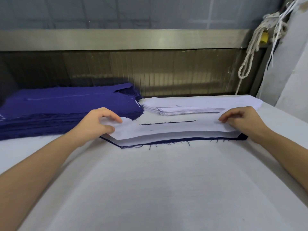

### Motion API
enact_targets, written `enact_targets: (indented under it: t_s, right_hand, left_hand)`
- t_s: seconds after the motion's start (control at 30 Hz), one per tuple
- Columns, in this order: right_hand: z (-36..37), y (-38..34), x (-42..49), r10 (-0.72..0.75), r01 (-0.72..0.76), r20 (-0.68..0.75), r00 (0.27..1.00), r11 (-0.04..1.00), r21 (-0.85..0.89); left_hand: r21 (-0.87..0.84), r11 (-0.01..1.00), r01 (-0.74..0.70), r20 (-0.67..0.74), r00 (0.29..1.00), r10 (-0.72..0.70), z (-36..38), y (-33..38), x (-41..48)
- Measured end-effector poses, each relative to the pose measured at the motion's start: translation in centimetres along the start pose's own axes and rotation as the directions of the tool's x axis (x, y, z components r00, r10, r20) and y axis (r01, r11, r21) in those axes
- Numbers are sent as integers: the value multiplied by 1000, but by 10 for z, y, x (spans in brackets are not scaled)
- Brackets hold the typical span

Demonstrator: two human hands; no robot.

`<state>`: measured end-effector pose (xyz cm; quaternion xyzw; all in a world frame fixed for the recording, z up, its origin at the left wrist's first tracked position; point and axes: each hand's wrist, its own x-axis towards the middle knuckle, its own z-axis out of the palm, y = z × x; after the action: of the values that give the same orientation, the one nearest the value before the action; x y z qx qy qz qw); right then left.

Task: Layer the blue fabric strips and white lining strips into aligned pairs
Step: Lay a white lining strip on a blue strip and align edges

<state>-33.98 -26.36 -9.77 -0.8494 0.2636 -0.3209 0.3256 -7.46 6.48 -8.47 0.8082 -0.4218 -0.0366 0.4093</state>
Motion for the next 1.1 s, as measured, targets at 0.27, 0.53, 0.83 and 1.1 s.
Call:
enact_targets:
  t_s: [0.27, 0.53, 0.83, 1.1]
  right_hand:
    - [0, 4, 1, 40, -36, 71, 997, 997, -66]
    - [-2, 1, 0, 24, -14, 74, 997, 990, -139]
    - [-4, -3, -1, 59, -53, 36, 998, 986, -156]
    - [-6, 2, 1, 107, -99, 29, 994, 976, -193]
  left_hand:
    - [123, 988, -98, 61, 994, 91, 3, -1, -2]
    - [207, 971, -122, 79, 991, 107, 4, -1, -1]
    - [247, 957, -151, 99, 987, 130, 6, -2, -2]
    - [264, 948, -175, 106, 983, 152, 8, -4, -2]
